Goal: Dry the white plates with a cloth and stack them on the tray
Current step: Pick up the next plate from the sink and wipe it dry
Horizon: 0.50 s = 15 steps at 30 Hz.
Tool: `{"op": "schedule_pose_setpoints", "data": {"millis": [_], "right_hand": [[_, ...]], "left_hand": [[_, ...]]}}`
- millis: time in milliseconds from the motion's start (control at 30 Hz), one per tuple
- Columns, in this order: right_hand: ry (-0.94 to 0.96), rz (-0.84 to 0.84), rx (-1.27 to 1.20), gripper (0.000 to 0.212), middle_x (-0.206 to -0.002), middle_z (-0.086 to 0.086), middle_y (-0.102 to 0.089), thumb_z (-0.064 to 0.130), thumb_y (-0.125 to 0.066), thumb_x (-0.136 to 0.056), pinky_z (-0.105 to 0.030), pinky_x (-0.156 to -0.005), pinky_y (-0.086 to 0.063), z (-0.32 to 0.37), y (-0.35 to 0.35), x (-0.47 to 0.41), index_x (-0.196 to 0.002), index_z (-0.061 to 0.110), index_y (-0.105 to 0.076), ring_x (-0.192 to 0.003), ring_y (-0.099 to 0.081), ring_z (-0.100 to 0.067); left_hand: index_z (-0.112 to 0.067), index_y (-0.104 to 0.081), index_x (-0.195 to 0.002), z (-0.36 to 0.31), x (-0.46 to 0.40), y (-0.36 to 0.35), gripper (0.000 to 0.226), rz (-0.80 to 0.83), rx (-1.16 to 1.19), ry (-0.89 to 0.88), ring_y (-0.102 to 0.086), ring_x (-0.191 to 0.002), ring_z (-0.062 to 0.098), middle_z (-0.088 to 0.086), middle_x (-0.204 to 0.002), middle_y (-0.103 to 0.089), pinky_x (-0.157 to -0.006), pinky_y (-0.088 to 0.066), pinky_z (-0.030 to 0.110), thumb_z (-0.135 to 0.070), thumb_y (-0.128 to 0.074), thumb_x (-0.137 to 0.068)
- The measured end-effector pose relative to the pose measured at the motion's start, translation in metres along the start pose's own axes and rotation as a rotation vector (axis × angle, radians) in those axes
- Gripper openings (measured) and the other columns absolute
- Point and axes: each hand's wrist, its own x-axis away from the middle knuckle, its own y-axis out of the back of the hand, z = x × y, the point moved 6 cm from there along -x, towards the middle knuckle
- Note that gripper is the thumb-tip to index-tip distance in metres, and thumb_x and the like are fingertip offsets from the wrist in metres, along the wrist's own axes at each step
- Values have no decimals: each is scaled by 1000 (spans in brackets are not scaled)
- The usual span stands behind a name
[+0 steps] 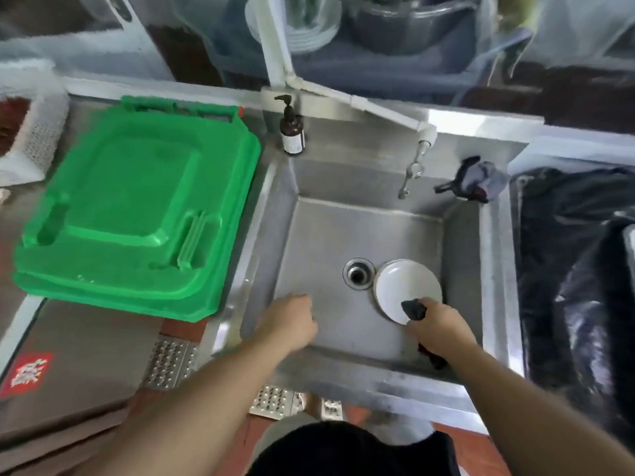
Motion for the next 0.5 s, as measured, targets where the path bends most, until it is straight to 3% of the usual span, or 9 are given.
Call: {"op": "schedule_pose_setpoints", "data": {"millis": [67,200,267,367,500], "right_hand": [[-63,-18,-61,41,-99,2,-67,28,-62,-92,-34,-64,-56,-14,-2,-3,-133,30,-61,-79,-68,-25],[-149,-57,-125,30,-87,4,-67,43,-59,-94,-30,-45,-51,-37,-3,-13,-121,31,-62,-65,-68,-19],[-191,-59,-144,27,-87,0,-68,47,-57,-94,-36,-48,-58,-48,-4,-22,-115,30,-62,-67,-70,-23],[-220,-33,-156,29,-92,-4,-68,44,-58,-95,-45,-66,-65,-63,-12,-39,-116,26,-61,-75,-71,-29],[-237,-19,-181,25,-95,-5,-68,37,-61,-92,-44,-66,-65,-82,-25,-62,-115,27,-60,-78,-71,-30]], "left_hand": [[-22,-65,-119,-2,-18,-7,32,42,-25,-35,-67,-111,33,7,-125,-67,-92,-56,39,-35,-56,-92],[-25,-64,-122,-22,-50,-25,33,113,-47,-113,-63,-117,32,4,-132,-62,-99,-53,41,-40,-53,-95],[-25,-64,-122,-36,-64,-34,32,139,-56,-143,-62,-118,31,3,-134,-61,-99,-53,41,-41,-53,-96],[-26,-63,-124,-55,-83,-50,33,171,-87,-173,-61,-120,31,3,-135,-60,-99,-52,41,-39,-52,-97],[-24,-64,-125,-78,-113,-71,33,191,-99,-189,-61,-120,31,4,-135,-62,-99,-53,41,-38,-52,-98]]}}
